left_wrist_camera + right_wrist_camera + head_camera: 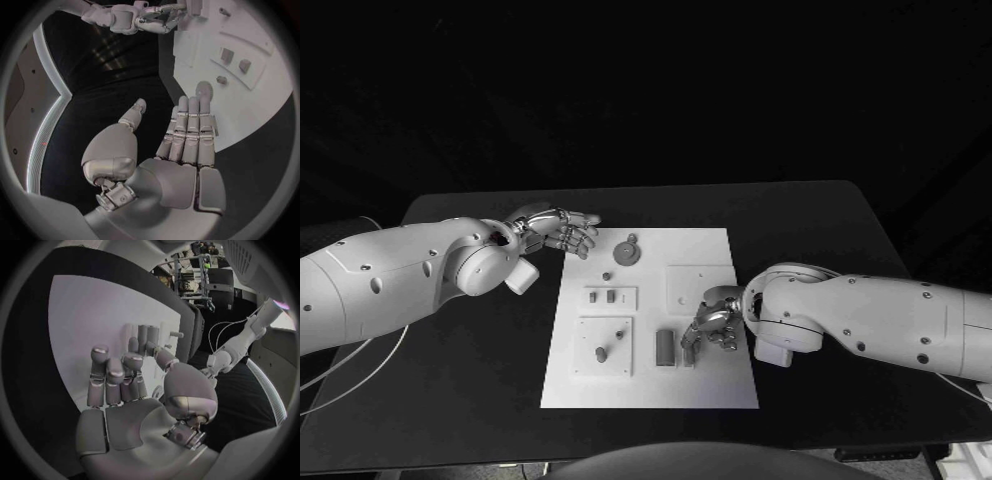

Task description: Assemble the parts on the task board

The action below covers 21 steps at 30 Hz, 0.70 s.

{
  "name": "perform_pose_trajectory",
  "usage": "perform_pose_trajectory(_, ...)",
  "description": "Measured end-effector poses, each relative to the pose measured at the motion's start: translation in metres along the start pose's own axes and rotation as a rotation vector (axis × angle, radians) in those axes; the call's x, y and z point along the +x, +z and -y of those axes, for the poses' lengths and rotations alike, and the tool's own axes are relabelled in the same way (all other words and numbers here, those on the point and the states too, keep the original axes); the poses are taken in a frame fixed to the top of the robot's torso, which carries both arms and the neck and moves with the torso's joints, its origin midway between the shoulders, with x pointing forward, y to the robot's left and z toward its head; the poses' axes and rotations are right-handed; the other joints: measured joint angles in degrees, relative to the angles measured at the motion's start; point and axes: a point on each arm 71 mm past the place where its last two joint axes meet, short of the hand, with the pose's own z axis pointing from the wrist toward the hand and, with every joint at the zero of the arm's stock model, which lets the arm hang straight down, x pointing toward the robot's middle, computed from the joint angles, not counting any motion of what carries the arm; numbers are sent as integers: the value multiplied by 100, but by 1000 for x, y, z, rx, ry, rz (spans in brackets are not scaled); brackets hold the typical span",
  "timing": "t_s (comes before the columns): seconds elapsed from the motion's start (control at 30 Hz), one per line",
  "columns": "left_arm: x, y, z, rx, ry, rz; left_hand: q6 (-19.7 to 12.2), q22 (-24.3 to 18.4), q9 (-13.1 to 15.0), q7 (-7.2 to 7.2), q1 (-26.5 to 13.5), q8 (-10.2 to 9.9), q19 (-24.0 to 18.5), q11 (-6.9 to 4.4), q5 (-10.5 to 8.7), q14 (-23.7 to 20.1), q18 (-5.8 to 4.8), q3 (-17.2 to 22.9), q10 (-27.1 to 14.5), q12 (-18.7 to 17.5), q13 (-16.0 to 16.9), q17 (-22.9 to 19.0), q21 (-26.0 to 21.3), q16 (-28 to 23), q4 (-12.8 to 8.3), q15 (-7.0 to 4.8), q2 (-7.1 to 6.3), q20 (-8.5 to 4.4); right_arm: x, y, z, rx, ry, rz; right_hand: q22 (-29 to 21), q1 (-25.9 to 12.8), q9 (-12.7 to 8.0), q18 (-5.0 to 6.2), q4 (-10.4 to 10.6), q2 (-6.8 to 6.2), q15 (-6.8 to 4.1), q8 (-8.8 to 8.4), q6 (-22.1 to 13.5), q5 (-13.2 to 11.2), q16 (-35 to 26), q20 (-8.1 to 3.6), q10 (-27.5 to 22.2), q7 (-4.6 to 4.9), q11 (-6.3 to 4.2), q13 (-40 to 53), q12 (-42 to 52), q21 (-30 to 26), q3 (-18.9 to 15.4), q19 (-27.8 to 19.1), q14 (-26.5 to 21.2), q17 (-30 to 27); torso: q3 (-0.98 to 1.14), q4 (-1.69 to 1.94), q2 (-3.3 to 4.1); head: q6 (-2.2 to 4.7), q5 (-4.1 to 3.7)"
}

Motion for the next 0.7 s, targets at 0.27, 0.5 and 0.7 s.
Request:
perform_pose_trajectory(0.27, 0, 0, 0, -1, 4, -1, 0, 0, 0, 0, 0, 0, 0, 0, 0, 0, 0, 0, 0, 0, 5, 3, 0, 0, 0, 0, 0, 0, 0, 2, -1, 3, -19, 2, 0, -24, -3, 0, 0, 23, 0, -5, 0, -15, 0, 1, -1, 0, 1, 5, 0, 0, 0, 0, 0, 0, 3, -1, 1, -6, 11)
perform_pose_trajectory(0.5, 0, 0, 0, -2, 5, -2, 0, 0, 0, 0, 0, 0, 0, 0, 0, 0, 0, 0, 0, 0, 4, 3, 0, 0, 0, 0, 0, 0, 0, 4, -1, 5, -32, 4, 0, -24, 0, 1, 1, 22, 0, -6, 0, -26, 0, 1, -10, 0, 10, 5, 0, 0, -15, -1, 0, 3, 4, -1, 1, -21, 18)
perform_pose_trajectory(0.7, 0, 0, 0, -2, 6, -2, 0, 0, 1, 0, 0, 0, 0, 0, 0, 0, 0, 0, 0, 0, 4, 2, 0, 0, 0, 0, 0, 0, 1, 6, -2, 7, -35, 2, 0, -33, 2, 1, 1, 14, 0, -8, 0, -27, 0, 1, -10, 1, 10, 5, 0, 0, -15, -1, 0, 4, 4, -1, 1, -37, 27)
